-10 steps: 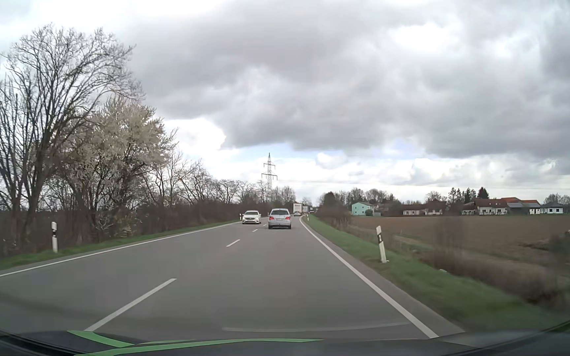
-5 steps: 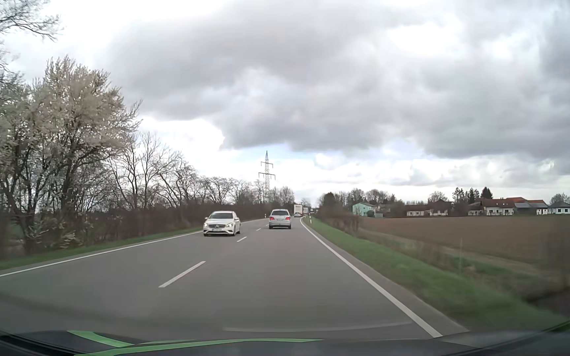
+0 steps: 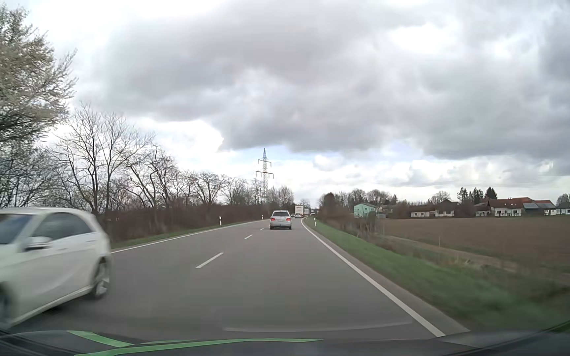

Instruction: Follow the waypoints while adhering to traffic rules and regulations

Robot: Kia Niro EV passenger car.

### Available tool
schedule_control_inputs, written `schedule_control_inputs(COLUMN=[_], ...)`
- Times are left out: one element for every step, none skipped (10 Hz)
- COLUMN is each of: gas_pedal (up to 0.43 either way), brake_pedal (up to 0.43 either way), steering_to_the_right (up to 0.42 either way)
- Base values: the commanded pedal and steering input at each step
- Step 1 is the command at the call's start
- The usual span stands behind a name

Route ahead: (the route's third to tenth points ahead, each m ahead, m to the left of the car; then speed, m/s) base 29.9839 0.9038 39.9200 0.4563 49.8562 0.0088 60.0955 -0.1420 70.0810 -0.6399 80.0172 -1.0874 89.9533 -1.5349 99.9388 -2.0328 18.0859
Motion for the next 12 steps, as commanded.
schedule_control_inputs(gas_pedal=[0.24,0.24,0.248,0.248,0.248,0.26,0.26,0.26,0.26,0.26,0.26,0.26], brake_pedal=[0.0,0.0,0.0,0.0,0.0,0.0,0.0,0.0,0.0,0.0,0.0,0.0], steering_to_the_right=[0.002,0.002,0.002,0.003,0.004,0.005,0.005,0.004,0.001,0.001,0.001,0.001])
